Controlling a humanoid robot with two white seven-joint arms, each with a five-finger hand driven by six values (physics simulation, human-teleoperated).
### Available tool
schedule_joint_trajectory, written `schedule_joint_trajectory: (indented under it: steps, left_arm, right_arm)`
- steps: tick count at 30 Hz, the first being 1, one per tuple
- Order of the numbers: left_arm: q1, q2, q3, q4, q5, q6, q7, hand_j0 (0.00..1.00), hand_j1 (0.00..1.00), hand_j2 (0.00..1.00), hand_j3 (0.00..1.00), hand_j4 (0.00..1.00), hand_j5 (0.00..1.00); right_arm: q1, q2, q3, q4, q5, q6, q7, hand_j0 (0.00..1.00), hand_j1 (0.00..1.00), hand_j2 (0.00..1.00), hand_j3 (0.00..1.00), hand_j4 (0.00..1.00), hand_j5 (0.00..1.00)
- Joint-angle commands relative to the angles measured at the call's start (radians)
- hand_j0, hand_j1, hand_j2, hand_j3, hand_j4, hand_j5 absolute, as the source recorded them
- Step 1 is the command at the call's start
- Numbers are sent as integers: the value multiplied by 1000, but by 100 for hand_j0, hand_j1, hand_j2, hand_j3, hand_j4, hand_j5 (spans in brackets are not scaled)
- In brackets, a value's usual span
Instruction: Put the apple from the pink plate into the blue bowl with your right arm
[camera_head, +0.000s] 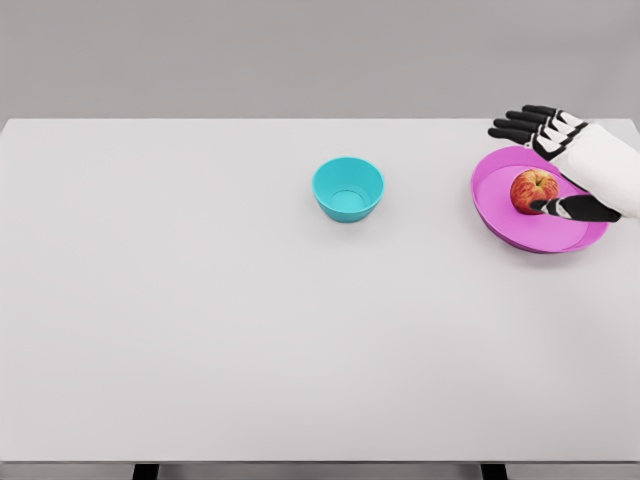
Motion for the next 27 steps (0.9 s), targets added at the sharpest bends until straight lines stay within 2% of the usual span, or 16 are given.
schedule_joint_trajectory:
  steps: [1, 4, 5, 8, 10, 13, 15, 17, 19, 21, 24, 27]
  left_arm:
    - [0, 0, 0, 0, 0, 0, 0, 100, 100, 100, 100, 100, 100]
    - [0, 0, 0, 0, 0, 0, 0, 100, 100, 100, 100, 100, 100]
    - [0, 0, 0, 0, 0, 0, 0, 100, 100, 100, 100, 100, 100]
    - [0, 0, 0, 0, 0, 0, 0, 100, 100, 100, 100, 100, 100]
    - [0, 0, 0, 0, 0, 0, 0, 100, 100, 100, 100, 100, 100]
    - [0, 0, 0, 0, 0, 0, 0, 100, 100, 100, 100, 100, 100]
    - [0, 0, 0, 0, 0, 0, 0, 100, 100, 100, 100, 100, 100]
    - [0, 0, 0, 0, 0, 0, 0, 100, 100, 100, 100, 100, 100]
    - [0, 0, 0, 0, 0, 0, 0, 100, 100, 100, 100, 100, 100]
    - [0, 0, 0, 0, 0, 0, 0, 100, 100, 100, 100, 100, 100]
    - [0, 0, 0, 0, 0, 0, 0, 100, 100, 100, 100, 100, 100]
    - [0, 0, 0, 0, 0, 0, 0, 100, 100, 100, 100, 100, 100]
  right_arm:
    - [0, -3, 4, 1, -7, 0, -1, 100, 100, 100, 100, 100, 100]
    - [0, -6, -2, 17, -19, 6, -10, 100, 100, 100, 100, 100, 100]
    - [11, -12, -10, 81, -24, 20, -13, 100, 100, 100, 100, 100, 100]
    - [12, -17, -7, 135, -17, 102, 21, 100, 100, 100, 100, 100, 100]
    - [-2, -23, -16, 175, -19, 105, 289, 100, 100, 100, 100, 100, 100]
    - [-2, -27, -68, 179, -16, 103, 498, 100, 100, 100, 100, 100, 100]
    - [-51, -17, -74, 212, -11, 103, 627, 100, 100, 100, 100, 100, 100]
    - [-129, 2, -63, 296, -11, 106, 725, 100, 100, 100, 100, 100, 100]
    - [-178, 23, -40, 344, -10, 103, 728, 100, 100, 100, 100, 100, 100]
    - [-253, 78, 30, 385, -7, 103, 728, 100, 100, 100, 100, 100, 100]
    - [-394, 146, 167, 492, -7, 103, 728, 100, 100, 100, 100, 100, 100]
    - [-462, 186, 247, 561, -5, 102, 728, 100, 100, 100, 100, 100, 100]
